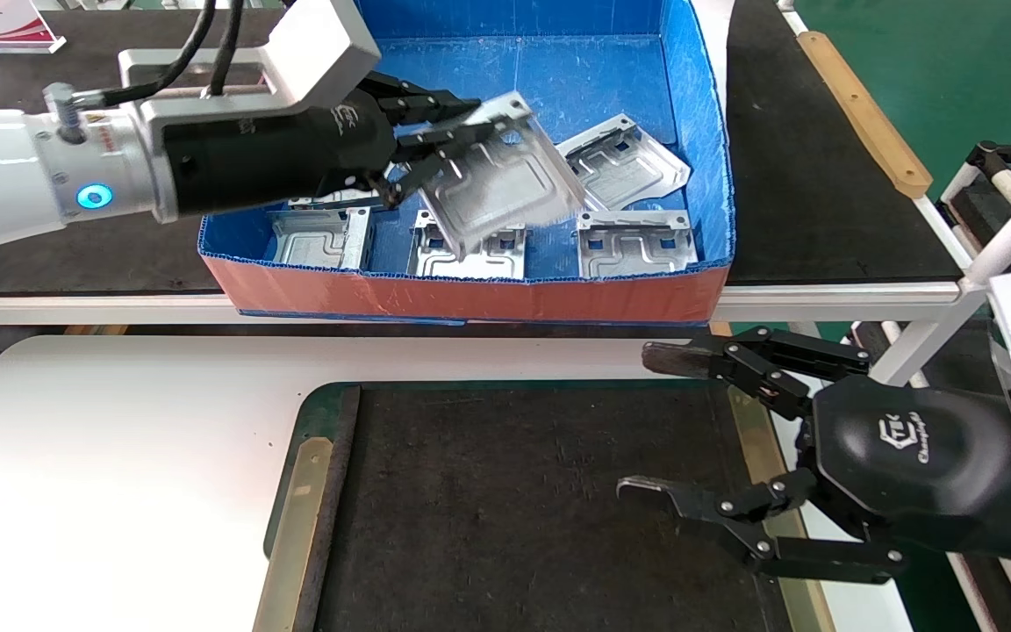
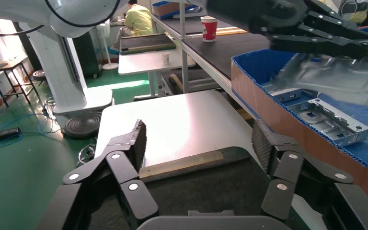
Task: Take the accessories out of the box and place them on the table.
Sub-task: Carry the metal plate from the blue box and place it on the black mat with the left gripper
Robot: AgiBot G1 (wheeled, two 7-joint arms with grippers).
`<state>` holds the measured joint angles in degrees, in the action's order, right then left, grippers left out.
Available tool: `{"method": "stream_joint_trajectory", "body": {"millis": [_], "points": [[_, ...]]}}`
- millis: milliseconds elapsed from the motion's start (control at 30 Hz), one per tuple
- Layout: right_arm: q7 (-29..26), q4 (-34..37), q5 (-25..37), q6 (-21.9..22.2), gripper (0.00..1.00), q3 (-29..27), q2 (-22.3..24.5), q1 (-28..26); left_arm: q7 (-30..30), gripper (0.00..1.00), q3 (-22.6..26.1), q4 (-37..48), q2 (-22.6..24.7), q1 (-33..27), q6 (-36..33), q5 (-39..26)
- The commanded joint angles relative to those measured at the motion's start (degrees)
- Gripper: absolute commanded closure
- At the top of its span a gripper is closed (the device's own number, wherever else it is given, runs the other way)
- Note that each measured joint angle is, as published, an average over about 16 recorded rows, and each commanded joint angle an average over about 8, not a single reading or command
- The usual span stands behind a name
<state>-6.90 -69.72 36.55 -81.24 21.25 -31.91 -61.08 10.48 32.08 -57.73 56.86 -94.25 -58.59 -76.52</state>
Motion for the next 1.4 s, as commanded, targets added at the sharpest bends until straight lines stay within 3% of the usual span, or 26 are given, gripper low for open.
{"method": "stream_joint_trajectory", "body": {"millis": [33, 333, 667, 1000, 1233, 1400], "points": [[0.0, 0.0, 0.0, 0.0, 0.0, 0.0, 0.0, 0.0, -3.64, 1.0, -0.9, -0.07, -0.75, 0.21, -3.08, 2.95], [0.0, 0.0, 0.0, 0.0, 0.0, 0.0, 0.0, 0.0, -18.1, 1.0, -3.62, 10.65, -1.42, -0.23, -21.17, 13.48], [0.0, 0.0, 0.0, 0.0, 0.0, 0.0, 0.0, 0.0, -22.07, 1.0, -2.23, 15.72, -2.16, 0.85, -31.12, 15.93], [0.0, 0.0, 0.0, 0.0, 0.0, 0.0, 0.0, 0.0, -23.96, 1.0, 1.54, 12.53, -2.65, 7.86, -29.59, 15.8], [0.0, 0.0, 0.0, 0.0, 0.0, 0.0, 0.0, 0.0, -35.53, 1.0, 2.6, 13.09, 1.88, 13.76, -23.9, 12.72], [0.0, 0.0, 0.0, 0.0, 0.0, 0.0, 0.0, 0.0, -44.29, 1.0, 3.68, 19.1, 7.54, 15.76, -18.59, 9.59]]}}
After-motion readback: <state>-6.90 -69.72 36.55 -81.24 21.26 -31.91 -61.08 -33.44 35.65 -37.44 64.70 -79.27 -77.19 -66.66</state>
